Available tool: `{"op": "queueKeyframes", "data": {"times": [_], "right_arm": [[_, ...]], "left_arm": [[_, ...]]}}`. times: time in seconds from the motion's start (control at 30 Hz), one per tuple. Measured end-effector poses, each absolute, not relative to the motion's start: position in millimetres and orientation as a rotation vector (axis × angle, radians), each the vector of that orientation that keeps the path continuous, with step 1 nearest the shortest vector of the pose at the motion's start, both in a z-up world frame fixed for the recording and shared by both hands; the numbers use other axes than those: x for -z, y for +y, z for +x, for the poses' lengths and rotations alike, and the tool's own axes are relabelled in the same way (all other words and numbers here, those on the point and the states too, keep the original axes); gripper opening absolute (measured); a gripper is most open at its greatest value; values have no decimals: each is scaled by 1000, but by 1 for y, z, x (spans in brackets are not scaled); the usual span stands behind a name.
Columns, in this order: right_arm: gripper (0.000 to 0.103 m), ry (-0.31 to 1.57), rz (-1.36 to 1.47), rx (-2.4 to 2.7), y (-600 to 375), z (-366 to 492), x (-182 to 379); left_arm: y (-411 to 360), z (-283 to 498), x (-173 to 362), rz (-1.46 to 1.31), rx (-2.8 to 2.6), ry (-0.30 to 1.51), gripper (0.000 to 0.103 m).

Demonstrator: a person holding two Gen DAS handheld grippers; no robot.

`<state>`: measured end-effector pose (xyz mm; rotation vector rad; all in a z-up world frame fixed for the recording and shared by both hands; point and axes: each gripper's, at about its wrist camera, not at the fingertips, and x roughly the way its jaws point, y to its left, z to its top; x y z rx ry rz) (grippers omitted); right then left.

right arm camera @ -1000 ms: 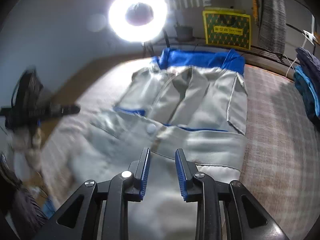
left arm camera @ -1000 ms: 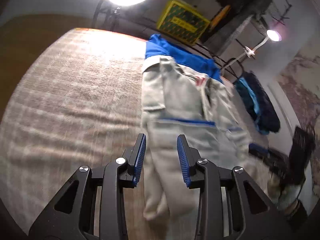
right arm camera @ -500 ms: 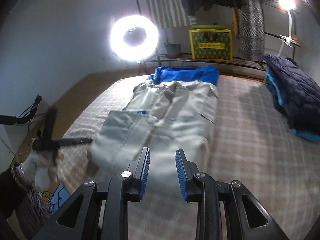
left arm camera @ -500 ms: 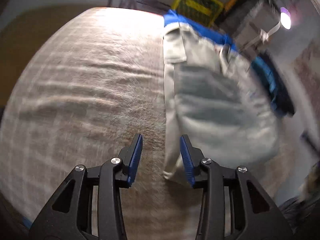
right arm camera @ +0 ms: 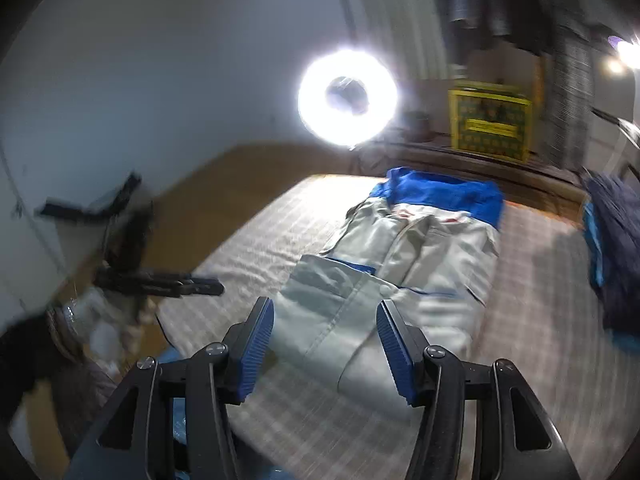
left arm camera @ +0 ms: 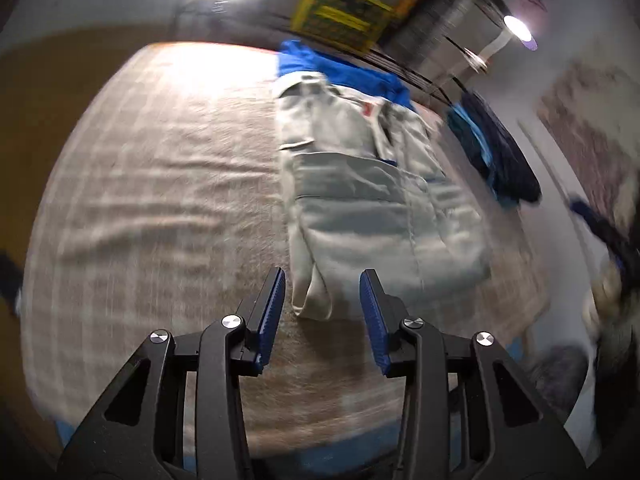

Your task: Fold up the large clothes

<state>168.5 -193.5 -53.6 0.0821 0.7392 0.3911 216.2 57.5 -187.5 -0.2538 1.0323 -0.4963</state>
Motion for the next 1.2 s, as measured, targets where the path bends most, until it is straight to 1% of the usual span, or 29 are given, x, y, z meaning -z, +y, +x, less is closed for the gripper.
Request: {"op": "queueKeyframes", "data": {"times": [0.03, 0.13, 0.23, 0.3, 0.37, 0.43, 0.63, 0.7, 0.73, 0.77, 0.8, 0.83, 0.87, 0.93, 1.03, 1.1, 1.2], "right_arm": [[57, 749, 64, -406, -188, 180, 58], [67, 788, 65, -494, -172, 220, 79], [67, 841, 22, -545, -152, 263, 103], [67, 879, -13, -578, -137, 295, 121], [68, 915, -28, -600, -128, 319, 135], [69, 955, -68, -619, -116, 345, 154], [69, 1059, -174, -691, -87, 386, 196], [53, 1092, -179, -725, -82, 390, 205], [37, 1105, -175, -743, -81, 391, 209], [28, 1107, -171, -752, -80, 390, 210], [20, 1093, -173, -756, -81, 388, 209], [5, 1073, -192, -747, -81, 384, 206], [2, 1063, -200, -740, -81, 380, 203], [1, 1012, -201, -736, -86, 369, 189], [0, 936, -192, -728, -96, 351, 163], [0, 894, -212, -707, -103, 341, 148], [0, 868, -249, -696, -102, 341, 147]], "left_arm": [[56, 218, 191, -228, 525, 1034, 39], [47, 223, 213, -117, 613, 1048, 39], [43, 227, 242, -43, 671, 1074, 39], [43, 230, 257, -38, 698, 1070, 36], [44, 235, 264, -71, 728, 1057, 30], [45, 238, 266, -107, 769, 1044, 27], [43, 251, 279, -160, 852, 1078, 26], [44, 252, 282, -189, 872, 1081, 17], [44, 251, 282, -202, 883, 1079, 11], [43, 248, 282, -207, 895, 1072, 6], [42, 246, 281, -202, 900, 1064, 6], [42, 244, 281, -197, 899, 1056, 5], [43, 242, 280, -198, 890, 1050, 4], [45, 242, 280, -226, 862, 1051, 3], [57, 234, 274, -283, 836, 1026, 2], [68, 231, 274, -373, 816, 1018, 1], [76, 230, 282, -453, 791, 1037, 1]]}}
